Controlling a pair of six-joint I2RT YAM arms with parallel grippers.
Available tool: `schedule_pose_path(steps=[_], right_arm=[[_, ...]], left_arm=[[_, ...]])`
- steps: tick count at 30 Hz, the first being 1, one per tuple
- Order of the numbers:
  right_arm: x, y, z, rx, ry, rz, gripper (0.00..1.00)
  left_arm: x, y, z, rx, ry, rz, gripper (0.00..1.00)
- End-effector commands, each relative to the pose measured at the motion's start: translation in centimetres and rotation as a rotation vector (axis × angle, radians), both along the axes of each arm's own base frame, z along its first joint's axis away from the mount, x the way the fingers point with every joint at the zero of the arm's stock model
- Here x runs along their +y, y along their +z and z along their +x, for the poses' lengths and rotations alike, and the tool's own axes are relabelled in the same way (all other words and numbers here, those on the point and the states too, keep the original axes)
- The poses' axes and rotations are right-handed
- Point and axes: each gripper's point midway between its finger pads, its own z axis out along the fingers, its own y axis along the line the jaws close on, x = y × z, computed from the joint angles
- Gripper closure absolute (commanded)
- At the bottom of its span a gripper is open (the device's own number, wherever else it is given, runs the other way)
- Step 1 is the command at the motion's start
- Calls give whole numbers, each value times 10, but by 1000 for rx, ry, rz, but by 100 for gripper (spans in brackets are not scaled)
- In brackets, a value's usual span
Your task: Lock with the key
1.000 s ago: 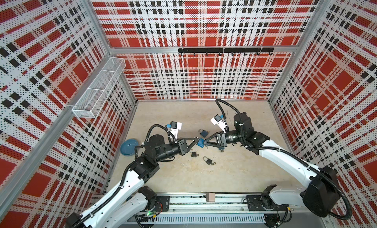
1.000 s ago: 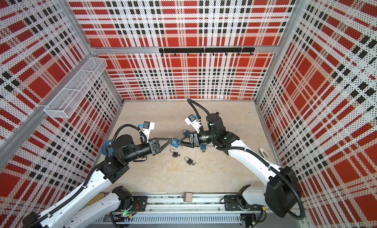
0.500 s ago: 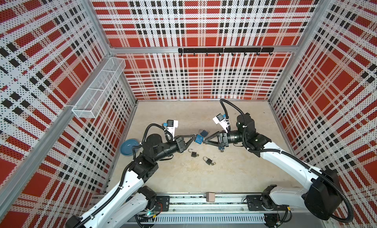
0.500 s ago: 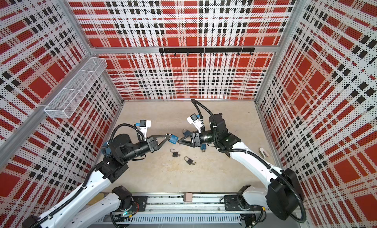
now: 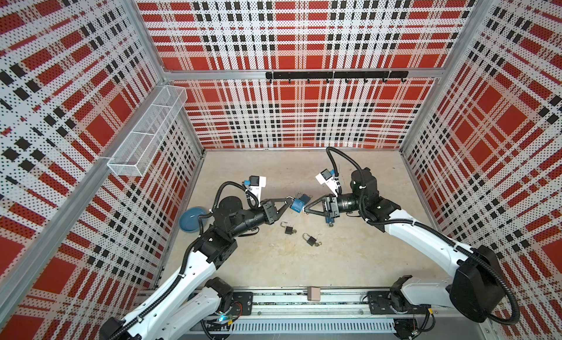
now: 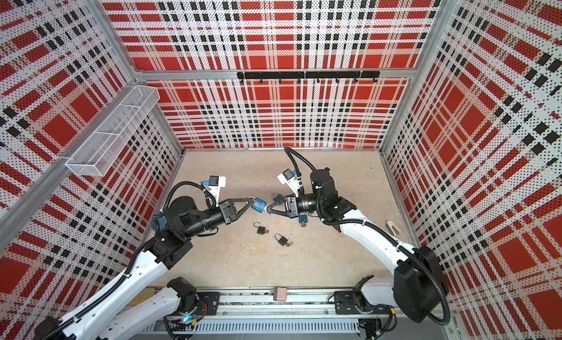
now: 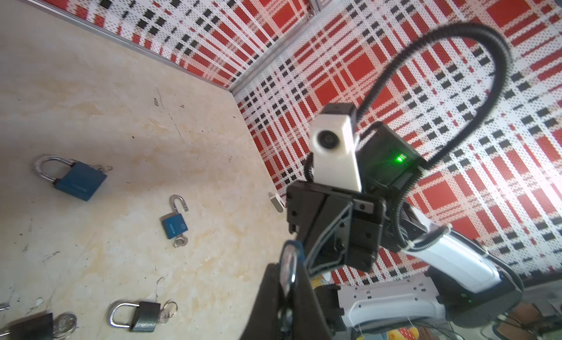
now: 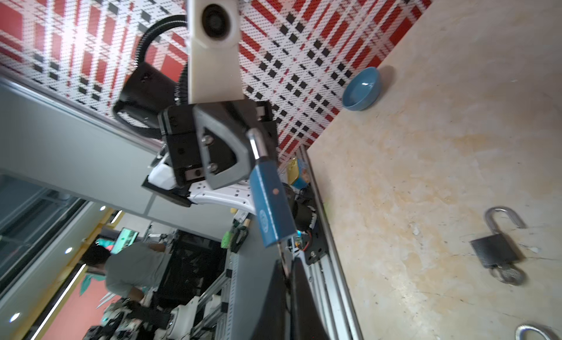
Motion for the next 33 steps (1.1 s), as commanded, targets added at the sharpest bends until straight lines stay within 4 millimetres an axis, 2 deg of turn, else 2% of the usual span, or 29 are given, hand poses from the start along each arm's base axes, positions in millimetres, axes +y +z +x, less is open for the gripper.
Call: schedule_pose_path(steps=[1, 9, 16, 17, 21, 25, 30, 33], right_arm=[[3, 11, 2, -46, 1, 27, 100], [5, -8, 9, 27, -27, 37, 100], [-4, -22, 12, 47, -75, 3, 100], [-6, -26, 12, 52, -88, -11, 100], [-13, -46, 18, 62, -144, -91, 100], [-23, -71, 31, 46, -242, -213, 100], [-33, -92, 47, 35, -329, -333, 100], [-37, -97, 50, 22, -357, -353, 100]], left_arm=[[3, 34, 2, -93, 5, -52, 100], [22, 39, 14, -105, 60, -60, 100], [45, 48, 25, -114, 98, -77, 100], [53, 49, 29, -118, 119, -76, 100], [64, 48, 33, -117, 138, -74, 100], [64, 26, 40, -63, 132, -47, 100], [60, -25, 51, 46, 129, 22, 100], [61, -59, 58, 114, 157, 143, 100]])
